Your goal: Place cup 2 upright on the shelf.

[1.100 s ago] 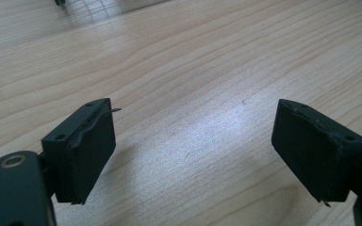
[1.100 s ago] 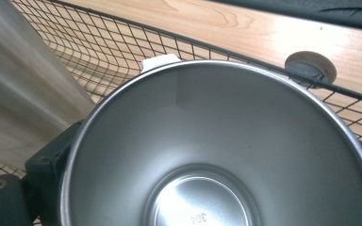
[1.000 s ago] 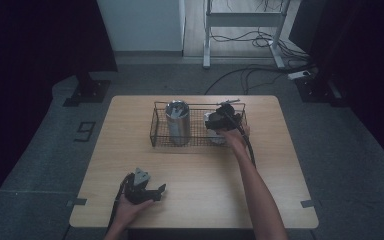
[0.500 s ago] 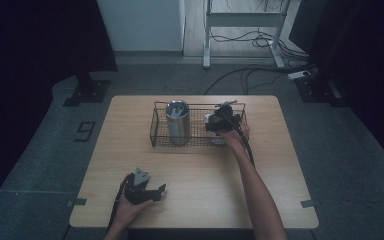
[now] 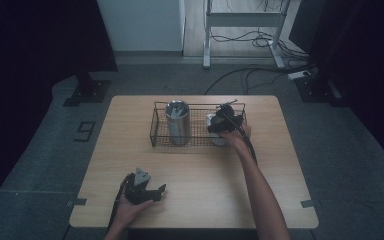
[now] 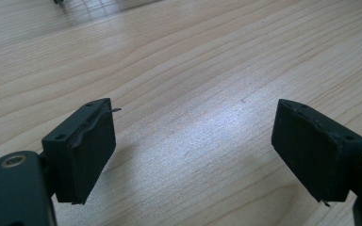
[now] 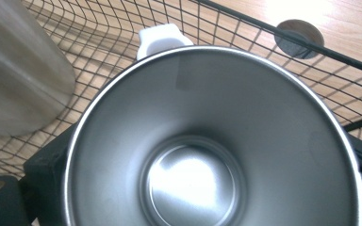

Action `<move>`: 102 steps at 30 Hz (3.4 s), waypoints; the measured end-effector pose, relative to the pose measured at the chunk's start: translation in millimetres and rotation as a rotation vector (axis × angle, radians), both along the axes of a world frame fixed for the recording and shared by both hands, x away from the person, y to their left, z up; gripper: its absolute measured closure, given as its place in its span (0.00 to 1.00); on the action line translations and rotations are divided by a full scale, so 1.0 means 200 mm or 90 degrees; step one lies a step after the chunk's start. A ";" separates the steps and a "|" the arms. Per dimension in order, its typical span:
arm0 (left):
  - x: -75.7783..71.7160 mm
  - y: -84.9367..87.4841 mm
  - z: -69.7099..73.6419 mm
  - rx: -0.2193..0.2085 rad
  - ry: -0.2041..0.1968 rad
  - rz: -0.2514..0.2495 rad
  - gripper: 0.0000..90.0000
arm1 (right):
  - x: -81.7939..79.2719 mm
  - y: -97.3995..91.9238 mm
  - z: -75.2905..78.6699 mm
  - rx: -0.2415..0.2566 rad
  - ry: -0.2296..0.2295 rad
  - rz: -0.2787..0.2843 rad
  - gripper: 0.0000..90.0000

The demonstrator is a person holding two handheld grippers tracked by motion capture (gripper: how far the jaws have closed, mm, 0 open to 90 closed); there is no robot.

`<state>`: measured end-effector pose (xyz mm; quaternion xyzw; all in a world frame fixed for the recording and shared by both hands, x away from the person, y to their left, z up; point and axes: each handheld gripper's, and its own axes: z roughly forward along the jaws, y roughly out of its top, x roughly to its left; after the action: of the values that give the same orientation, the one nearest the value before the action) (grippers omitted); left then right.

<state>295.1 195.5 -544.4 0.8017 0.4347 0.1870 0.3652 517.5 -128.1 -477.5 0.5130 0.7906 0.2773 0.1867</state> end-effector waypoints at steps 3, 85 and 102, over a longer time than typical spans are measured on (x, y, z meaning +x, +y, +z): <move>0.00 0.00 0.00 0.000 0.001 0.000 0.16 | -0.01 -0.01 0.01 -0.004 0.004 -0.001 0.05; 0.02 -0.01 -0.01 0.016 0.024 0.024 0.16 | -1.09 -0.50 -0.08 0.166 -0.180 0.020 0.18; 0.02 -0.01 -0.01 0.016 0.029 0.025 0.16 | -1.16 -0.50 -0.28 0.155 -0.125 0.019 0.17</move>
<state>299.7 193.6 -545.9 0.8016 0.4561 0.1812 0.3415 286.1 -228.7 -532.6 0.4903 0.7367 0.4228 0.1952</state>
